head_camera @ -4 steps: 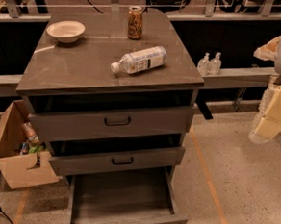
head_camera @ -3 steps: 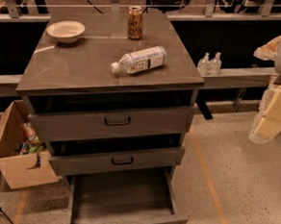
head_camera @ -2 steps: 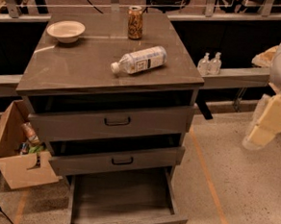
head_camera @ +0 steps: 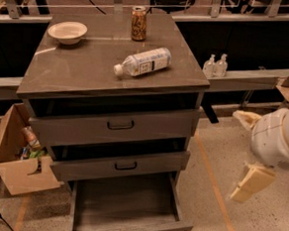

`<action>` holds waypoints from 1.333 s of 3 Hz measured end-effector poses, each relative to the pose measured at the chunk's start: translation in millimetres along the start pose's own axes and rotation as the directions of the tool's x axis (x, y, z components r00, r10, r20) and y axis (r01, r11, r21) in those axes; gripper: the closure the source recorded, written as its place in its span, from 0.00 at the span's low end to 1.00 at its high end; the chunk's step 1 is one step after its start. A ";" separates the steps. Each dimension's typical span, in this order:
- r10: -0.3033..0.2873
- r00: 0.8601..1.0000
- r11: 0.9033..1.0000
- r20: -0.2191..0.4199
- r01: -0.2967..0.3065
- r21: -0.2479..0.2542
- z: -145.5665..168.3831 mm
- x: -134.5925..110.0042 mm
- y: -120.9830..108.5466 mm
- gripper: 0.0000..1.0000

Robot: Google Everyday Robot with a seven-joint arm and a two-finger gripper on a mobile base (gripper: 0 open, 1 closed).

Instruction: Close bottom drawer

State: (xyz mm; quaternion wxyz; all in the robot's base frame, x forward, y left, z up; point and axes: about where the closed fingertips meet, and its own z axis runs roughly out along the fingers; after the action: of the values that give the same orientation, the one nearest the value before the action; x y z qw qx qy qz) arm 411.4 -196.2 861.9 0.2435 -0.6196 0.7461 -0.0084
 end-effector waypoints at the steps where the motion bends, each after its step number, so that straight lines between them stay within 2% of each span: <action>1: -0.068 0.987 0.998 0.145 0.067 0.012 62.2 -12.7 14.0 0.00; 2: -0.182 0.966 0.983 0.184 0.175 0.056 114.1 -37.9 22.7 0.00; 3: -0.177 0.969 0.980 0.174 0.156 0.126 112.4 -37.1 7.3 0.00; 4: -0.176 0.969 0.980 0.174 0.155 0.128 111.5 -37.3 6.6 0.00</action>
Offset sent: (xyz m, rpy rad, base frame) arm 0.0832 0.1075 -0.1618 -0.0600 -0.3120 0.2643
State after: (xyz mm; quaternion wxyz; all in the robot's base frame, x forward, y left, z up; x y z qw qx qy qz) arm 451.3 -127.8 774.8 0.3447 -0.6632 0.6642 -0.0137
